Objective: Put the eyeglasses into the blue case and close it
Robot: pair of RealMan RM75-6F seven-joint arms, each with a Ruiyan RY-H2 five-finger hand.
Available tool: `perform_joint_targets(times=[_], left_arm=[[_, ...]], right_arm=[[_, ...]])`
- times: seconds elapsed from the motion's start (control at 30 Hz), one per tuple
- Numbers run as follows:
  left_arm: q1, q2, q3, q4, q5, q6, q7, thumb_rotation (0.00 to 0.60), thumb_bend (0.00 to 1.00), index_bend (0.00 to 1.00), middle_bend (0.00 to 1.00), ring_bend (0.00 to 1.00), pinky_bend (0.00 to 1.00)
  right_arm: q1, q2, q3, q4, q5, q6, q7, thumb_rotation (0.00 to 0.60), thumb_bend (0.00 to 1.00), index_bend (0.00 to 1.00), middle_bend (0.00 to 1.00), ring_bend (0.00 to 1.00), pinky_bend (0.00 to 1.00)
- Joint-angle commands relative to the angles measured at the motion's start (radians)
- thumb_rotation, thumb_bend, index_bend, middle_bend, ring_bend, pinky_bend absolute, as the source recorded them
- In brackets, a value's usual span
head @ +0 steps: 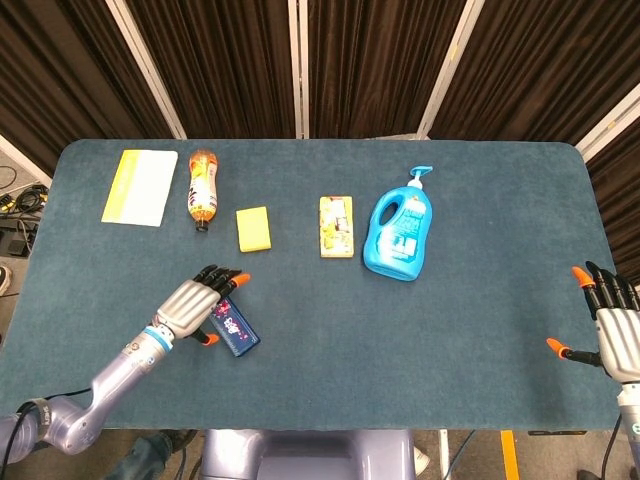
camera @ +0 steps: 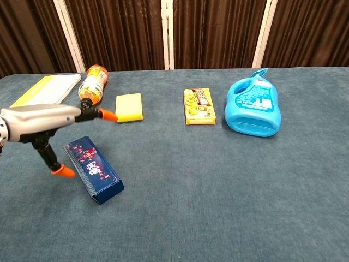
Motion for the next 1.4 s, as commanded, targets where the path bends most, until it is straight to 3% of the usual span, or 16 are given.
perform_joint_targets(times=[0.03, 0.3, 0.37, 0.47, 0.63, 0.73, 0.93, 1.07, 1.2, 1.23, 1.4], left_arm=[[-0.026, -0.008, 0.014, 0.031, -0.01, -0.04, 0.027, 0.6, 0.0, 0.0, 0.0, 0.0, 0.0], [-0.059, -0.077, 0.009, 0.107, -0.045, -0.076, 0.082, 0.6, 0.0, 0.04, 0.0, 0.0, 0.01], [-0.065, -0.086, 0.008, 0.113, -0.058, -0.083, 0.092, 0.6, 0.0, 0.08, 0.04, 0.02, 0.05], [-0.069, -0.095, 0.007, 0.117, -0.07, -0.086, 0.095, 0.6, 0.02, 0.17, 0.18, 0.13, 0.17], [-0.068, -0.106, 0.009, 0.127, -0.063, -0.068, 0.102, 0.6, 0.2, 0.42, 0.44, 0.32, 0.31], [-0.069, -0.106, 0.011, 0.126, -0.068, -0.067, 0.108, 0.6, 0.23, 0.47, 0.48, 0.35, 0.34], [-0.068, -0.108, 0.01, 0.12, -0.082, -0.054, 0.125, 0.6, 0.23, 0.48, 0.49, 0.36, 0.34], [-0.065, -0.107, 0.009, 0.115, -0.084, -0.043, 0.126, 0.6, 0.18, 0.43, 0.45, 0.34, 0.33], [-0.061, -0.09, 0.012, 0.097, -0.093, -0.046, 0.112, 0.6, 0.01, 0.08, 0.06, 0.04, 0.05], [-0.059, -0.081, 0.011, 0.088, -0.094, -0.042, 0.11, 0.6, 0.0, 0.02, 0.01, 0.0, 0.01], [-0.023, -0.015, 0.004, 0.018, -0.044, 0.044, 0.066, 0.6, 0.0, 0.0, 0.0, 0.0, 0.0]], right_arm=[[0.001, -0.002, 0.0, 0.0, 0.0, -0.002, -0.003, 0.6, 0.0, 0.0, 0.0, 0.0, 0.0], [0.006, -0.01, 0.001, 0.004, 0.008, -0.01, -0.021, 0.6, 0.0, 0.0, 0.0, 0.0, 0.0], [0.006, -0.011, 0.001, 0.005, 0.01, -0.011, -0.022, 0.6, 0.0, 0.0, 0.0, 0.0, 0.0], [0.006, -0.01, 0.002, 0.005, 0.012, -0.011, -0.02, 0.6, 0.0, 0.0, 0.0, 0.0, 0.0], [0.006, -0.011, 0.001, 0.006, 0.011, -0.012, -0.021, 0.6, 0.0, 0.0, 0.0, 0.0, 0.0], [0.006, -0.011, 0.001, 0.005, 0.01, -0.01, -0.022, 0.6, 0.0, 0.0, 0.0, 0.0, 0.0], [0.005, -0.01, 0.001, 0.003, 0.008, -0.008, -0.023, 0.6, 0.0, 0.0, 0.0, 0.0, 0.0], [0.005, -0.009, 0.001, 0.002, 0.008, -0.007, -0.021, 0.6, 0.0, 0.0, 0.0, 0.0, 0.0], [0.004, -0.008, 0.001, 0.001, 0.007, -0.007, -0.019, 0.6, 0.0, 0.0, 0.0, 0.0, 0.0], [0.004, -0.007, 0.001, 0.001, 0.007, -0.006, -0.018, 0.6, 0.0, 0.0, 0.0, 0.0, 0.0], [0.003, -0.005, 0.0, -0.003, 0.001, -0.002, -0.013, 0.6, 0.0, 0.0, 0.0, 0.0, 0.0]])
